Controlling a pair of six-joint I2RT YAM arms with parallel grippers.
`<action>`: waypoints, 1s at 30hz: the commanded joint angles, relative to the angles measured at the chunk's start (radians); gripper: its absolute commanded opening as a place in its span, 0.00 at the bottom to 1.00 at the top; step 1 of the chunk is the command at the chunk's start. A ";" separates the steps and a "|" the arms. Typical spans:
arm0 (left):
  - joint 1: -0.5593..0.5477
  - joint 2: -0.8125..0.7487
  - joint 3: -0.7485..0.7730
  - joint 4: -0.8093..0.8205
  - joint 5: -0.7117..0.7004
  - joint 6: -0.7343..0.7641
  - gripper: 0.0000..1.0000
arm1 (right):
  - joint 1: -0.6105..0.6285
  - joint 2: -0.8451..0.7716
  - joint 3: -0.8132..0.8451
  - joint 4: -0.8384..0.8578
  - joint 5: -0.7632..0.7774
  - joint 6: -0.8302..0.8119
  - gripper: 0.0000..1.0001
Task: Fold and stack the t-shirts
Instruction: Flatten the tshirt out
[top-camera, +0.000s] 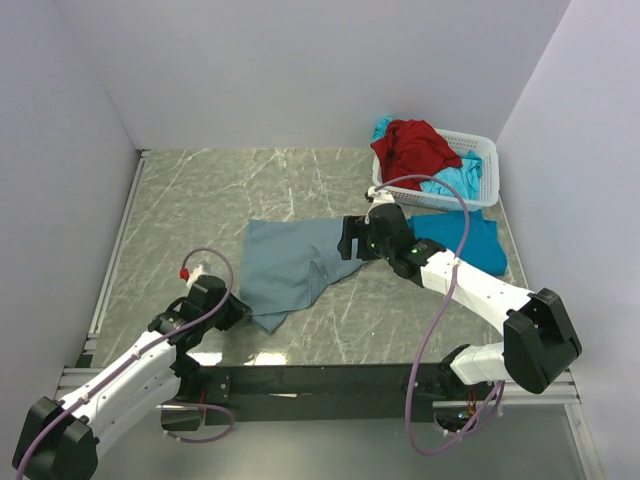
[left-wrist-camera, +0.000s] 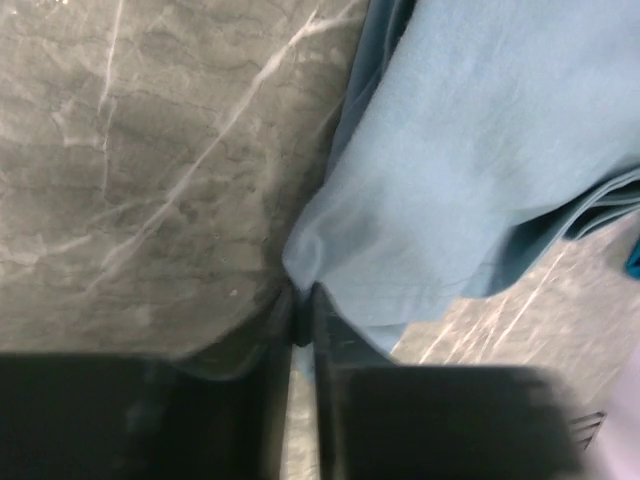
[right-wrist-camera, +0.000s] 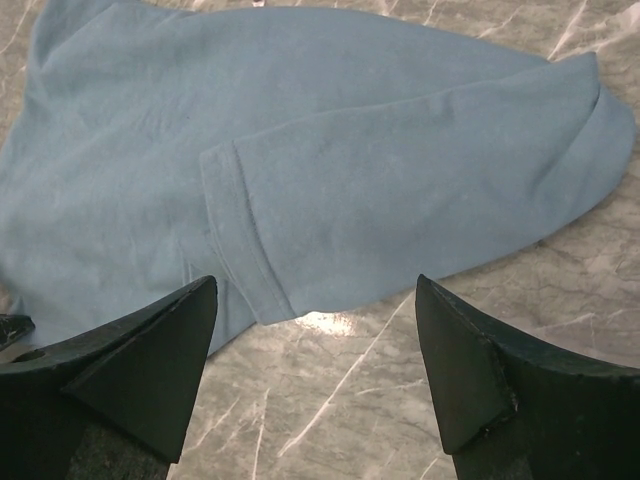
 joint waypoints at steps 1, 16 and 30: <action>-0.003 -0.016 -0.017 0.062 -0.009 0.015 0.08 | 0.003 0.002 0.020 0.000 0.020 -0.016 0.86; -0.003 -0.109 0.066 -0.062 -0.010 0.051 0.00 | 0.181 0.069 0.118 -0.095 0.090 -0.097 0.84; -0.003 -0.132 0.127 -0.126 -0.042 0.044 0.00 | 0.304 0.427 0.380 -0.211 0.470 0.071 0.82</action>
